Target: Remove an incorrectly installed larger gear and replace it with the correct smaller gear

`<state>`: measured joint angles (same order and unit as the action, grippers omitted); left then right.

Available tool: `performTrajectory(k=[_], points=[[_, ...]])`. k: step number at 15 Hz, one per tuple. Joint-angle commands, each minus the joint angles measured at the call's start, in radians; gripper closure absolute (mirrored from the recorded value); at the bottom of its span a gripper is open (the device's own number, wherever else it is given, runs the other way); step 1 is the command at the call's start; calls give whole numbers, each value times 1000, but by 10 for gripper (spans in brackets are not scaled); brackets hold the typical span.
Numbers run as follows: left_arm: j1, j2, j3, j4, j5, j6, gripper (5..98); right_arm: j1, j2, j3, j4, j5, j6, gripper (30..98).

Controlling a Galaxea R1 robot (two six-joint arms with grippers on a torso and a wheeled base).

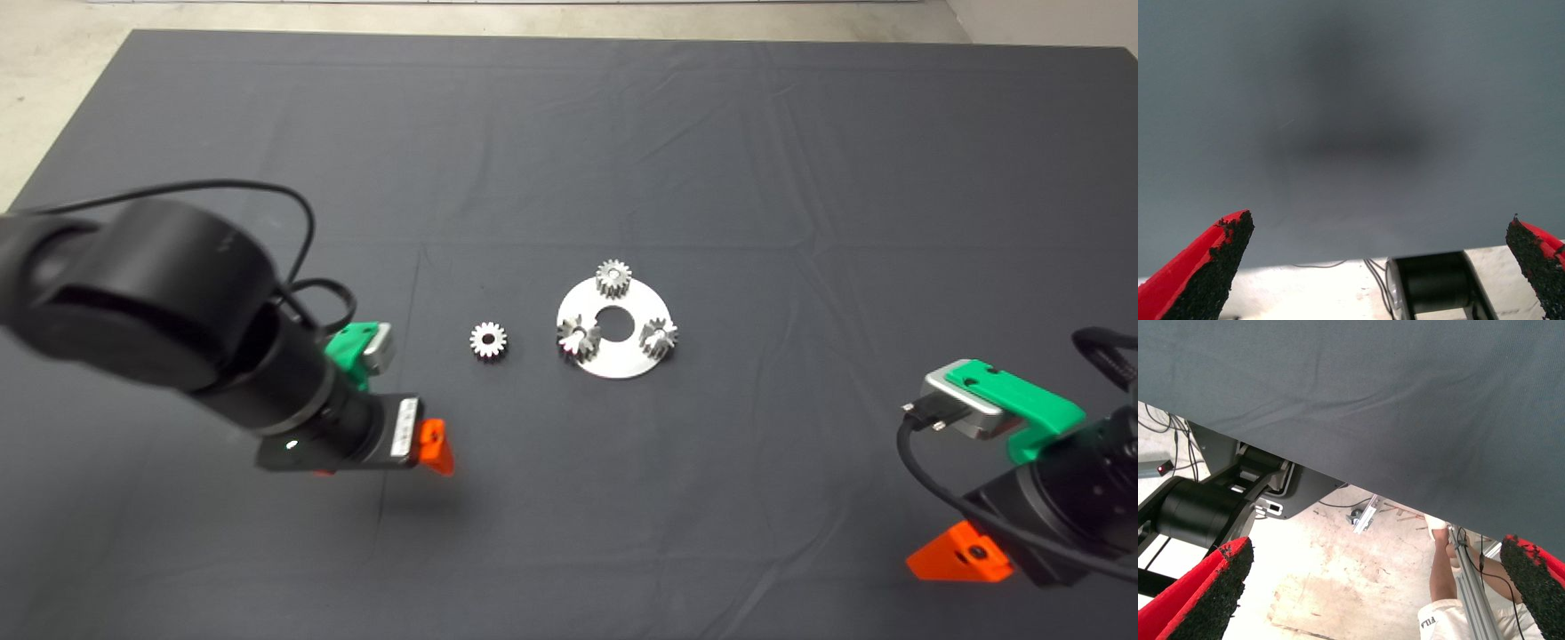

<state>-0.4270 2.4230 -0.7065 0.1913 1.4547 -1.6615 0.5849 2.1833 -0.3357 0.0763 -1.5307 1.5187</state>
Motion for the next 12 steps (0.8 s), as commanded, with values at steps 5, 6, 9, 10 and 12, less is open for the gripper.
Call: performTrajectory(k=[5, 6, 9, 10, 12], points=[[-18, 272, -279, 21, -26, 71, 60, 1, 4, 3, 34, -29, 2, 307], [-19, 292, -305, 21, -44, 84, 61, -4, 4, 3, 34, -26, 3, 307], [-19, 364, -370, 23, -46, 103, 60, -12, 13, 3, 34, -25, 3, 307], [-19, 365, -381, 23, -48, 106, 60, -13, 17, 3, 34, -25, 2, 307], [-19, 374, -415, 23, -51, 124, 60, -20, 30, 3, 34, -25, 3, 307]])
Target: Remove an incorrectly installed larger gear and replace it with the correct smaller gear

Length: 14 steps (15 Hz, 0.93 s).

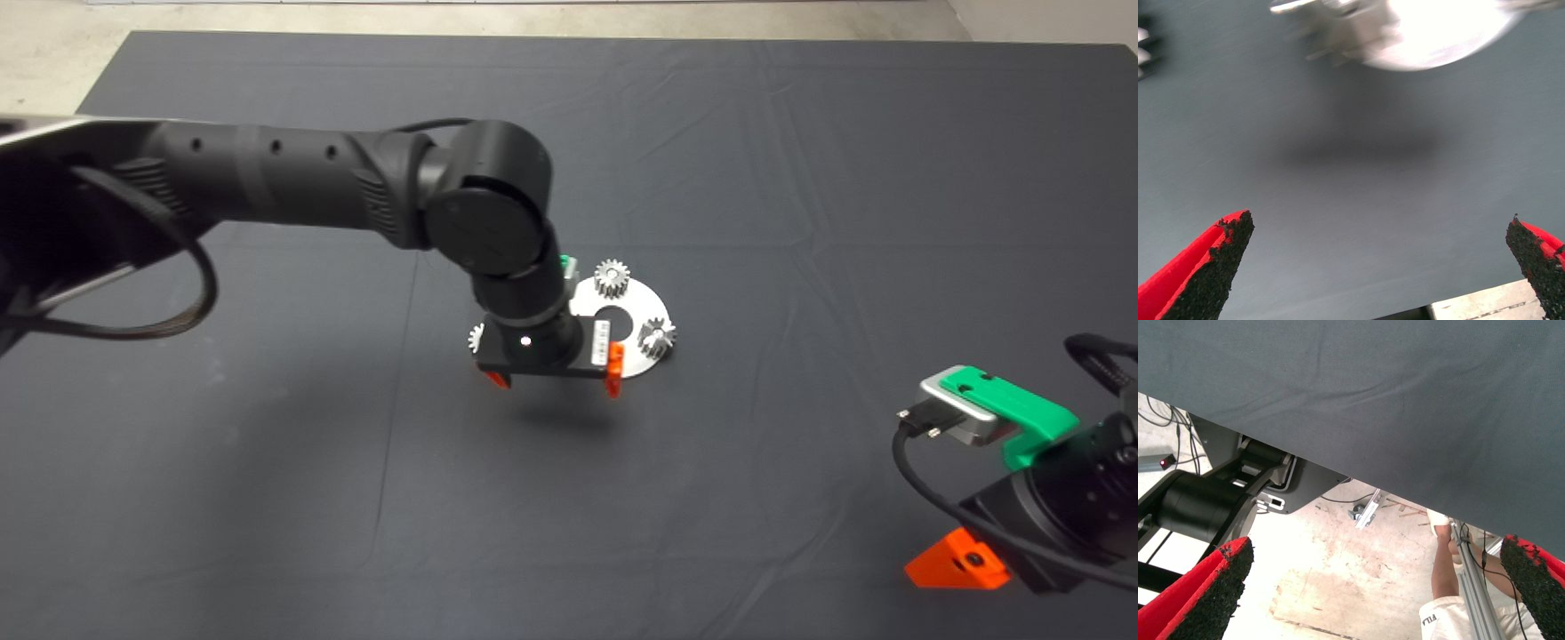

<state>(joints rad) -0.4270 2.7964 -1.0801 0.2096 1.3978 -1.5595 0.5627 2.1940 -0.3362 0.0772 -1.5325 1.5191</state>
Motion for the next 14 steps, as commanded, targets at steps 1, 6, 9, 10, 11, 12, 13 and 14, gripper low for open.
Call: performTrajectory(k=[1, 6, 9, 10, 11, 12, 13, 14], points=[[-19, 6, -59, 5, 7, 29, 60, -1, 25, 4, 33, -23, 4, 307], [-18, 44, -137, 9, 7, 42, 60, -10, 46, 4, 33, -32, 7, 307], [-18, 78, -192, 27, 9, 95, 60, -12, 48, 4, 34, -35, 8, 307], [-18, 78, -205, 27, 9, 109, 60, -12, 46, 4, 33, -38, 9, 307], [-18, 79, -220, 27, 9, 127, 60, -12, 43, 4, 33, -51, 9, 307], [-18, 79, -233, 27, 9, 147, 60, -10, 43, 2, 33, -74, 9, 307], [-18, 79, -242, 27, 9, 162, 60, -10, 42, 2, 33, -80, 9, 307], [-18, 79, -252, 27, 7, 183, 60, -10, 40, 2, 33, -81, 9, 307]])
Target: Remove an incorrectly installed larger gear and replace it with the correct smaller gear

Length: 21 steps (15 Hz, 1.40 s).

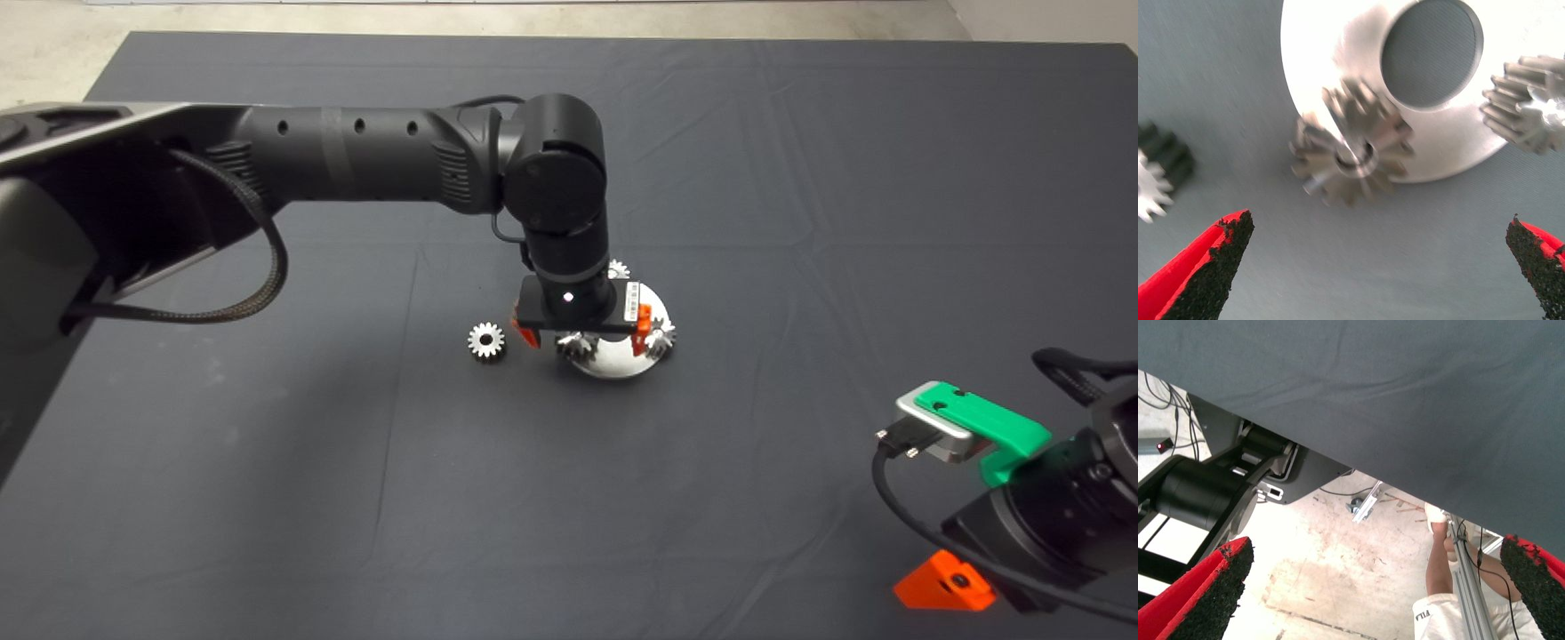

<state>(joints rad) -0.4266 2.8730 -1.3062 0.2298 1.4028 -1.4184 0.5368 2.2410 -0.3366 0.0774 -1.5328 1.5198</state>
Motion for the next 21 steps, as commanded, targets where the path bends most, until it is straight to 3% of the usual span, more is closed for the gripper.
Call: performTrajectory(k=[1, 6, 11, 16, 18, 21], points=[[-18, 4, -35, 6, 4, 63, 60, 15, -10, 2, 33, -83, 8, 307], [-14, 25, -78, 6, 4, 107, 60, 15, -56, -2, 33, -94, 7, 307], [-14, 32, -86, 8, 4, 108, 60, 17, -175, -4, 31, -96, 5, 307], [-13, 46, -114, 8, 2, 116, 60, 19, -179, -9, 28, -96, -1, 307], [-12, 46, -115, 8, 2, 116, 60, 19, -180, -35, 28, -102, -21, 307], [-11, 47, -114, 10, 2, 116, 61, 23, -183, -115, 35, -104, -125, 307]])
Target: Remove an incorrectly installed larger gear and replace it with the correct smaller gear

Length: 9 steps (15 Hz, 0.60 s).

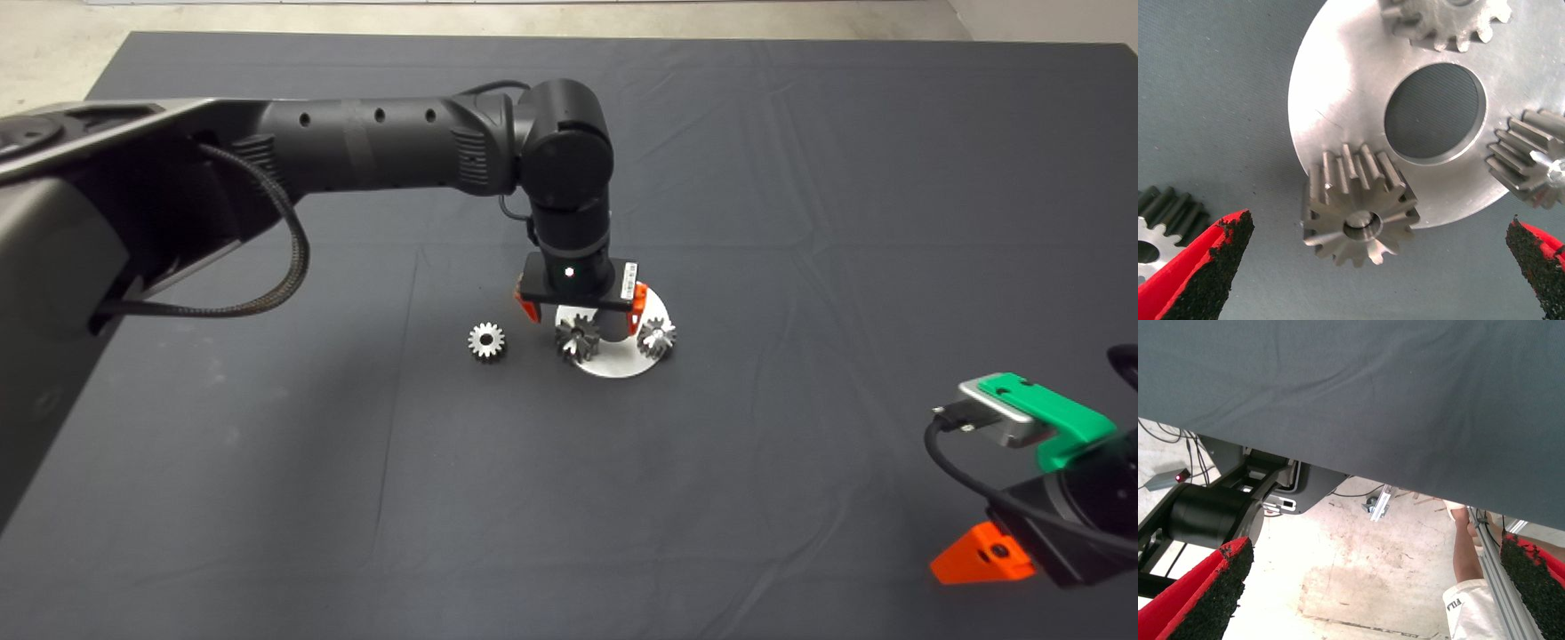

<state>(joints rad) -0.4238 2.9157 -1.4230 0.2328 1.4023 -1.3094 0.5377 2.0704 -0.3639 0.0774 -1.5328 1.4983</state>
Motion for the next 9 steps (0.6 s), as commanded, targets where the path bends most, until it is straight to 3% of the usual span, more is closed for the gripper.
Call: performTrajectory(k=[1, 9], points=[[-13, 5, 3, 7, 4, 7, 60, 22, -12, -96, 35, -106, -108, 307], [-10, 4, -29, 7, 9, 32, 60, 27, -11, -96, 53, -106, -109, 307]])
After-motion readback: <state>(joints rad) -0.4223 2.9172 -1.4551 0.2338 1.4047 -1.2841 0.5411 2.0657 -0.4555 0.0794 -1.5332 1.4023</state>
